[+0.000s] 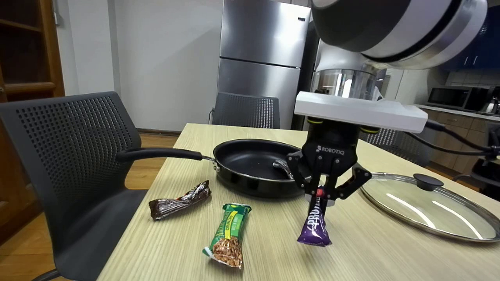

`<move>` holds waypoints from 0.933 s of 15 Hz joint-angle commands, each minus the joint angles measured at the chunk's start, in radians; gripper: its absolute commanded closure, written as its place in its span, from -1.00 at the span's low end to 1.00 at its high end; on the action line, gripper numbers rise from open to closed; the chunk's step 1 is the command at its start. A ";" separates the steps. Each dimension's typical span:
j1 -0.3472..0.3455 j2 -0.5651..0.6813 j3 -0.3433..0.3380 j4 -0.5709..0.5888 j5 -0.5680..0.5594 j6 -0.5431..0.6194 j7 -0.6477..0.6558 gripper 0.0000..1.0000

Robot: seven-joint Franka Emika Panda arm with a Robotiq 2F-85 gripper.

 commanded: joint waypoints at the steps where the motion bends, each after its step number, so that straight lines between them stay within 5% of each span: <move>1: 0.013 -0.090 -0.008 -0.041 -0.053 -0.003 0.025 0.94; 14: -0.027 -0.082 -0.046 0.175 -0.207 -0.132 -0.003 0.94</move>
